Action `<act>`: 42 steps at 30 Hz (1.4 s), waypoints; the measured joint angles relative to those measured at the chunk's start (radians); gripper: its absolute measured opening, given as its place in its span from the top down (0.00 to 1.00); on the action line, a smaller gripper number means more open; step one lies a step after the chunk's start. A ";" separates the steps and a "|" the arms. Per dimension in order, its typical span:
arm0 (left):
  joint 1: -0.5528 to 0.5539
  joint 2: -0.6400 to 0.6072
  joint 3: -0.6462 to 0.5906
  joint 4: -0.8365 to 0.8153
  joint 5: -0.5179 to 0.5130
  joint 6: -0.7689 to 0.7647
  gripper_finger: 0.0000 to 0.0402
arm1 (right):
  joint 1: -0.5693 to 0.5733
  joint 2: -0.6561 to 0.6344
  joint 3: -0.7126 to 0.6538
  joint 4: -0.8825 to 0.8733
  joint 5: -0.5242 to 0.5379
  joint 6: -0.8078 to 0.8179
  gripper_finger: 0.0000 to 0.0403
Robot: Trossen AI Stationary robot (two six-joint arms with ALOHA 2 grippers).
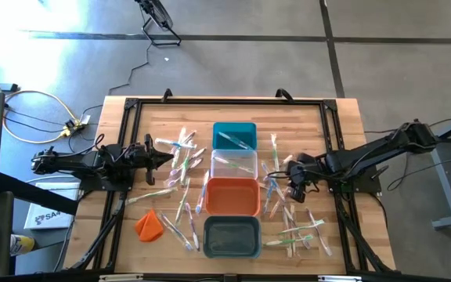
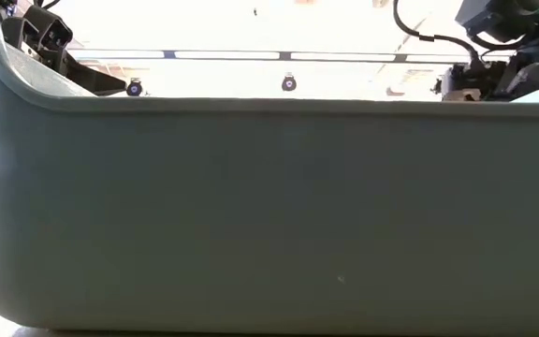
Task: Pick & Place Toothbrushes
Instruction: Put the orange toothbrush into the orange bin
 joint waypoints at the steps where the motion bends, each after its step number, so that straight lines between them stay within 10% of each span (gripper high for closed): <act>1: 0.000 0.000 0.000 0.000 0.000 0.000 1.00 | 0.000 0.003 0.000 0.017 0.005 0.001 0.73; 23: 0.000 0.000 0.000 0.002 0.000 0.008 1.00 | 0.000 0.014 0.078 0.226 -0.003 -0.224 0.73; 42: 0.000 0.000 0.000 0.001 0.000 0.008 1.00 | 0.000 0.172 0.121 -0.070 0.037 -0.250 0.68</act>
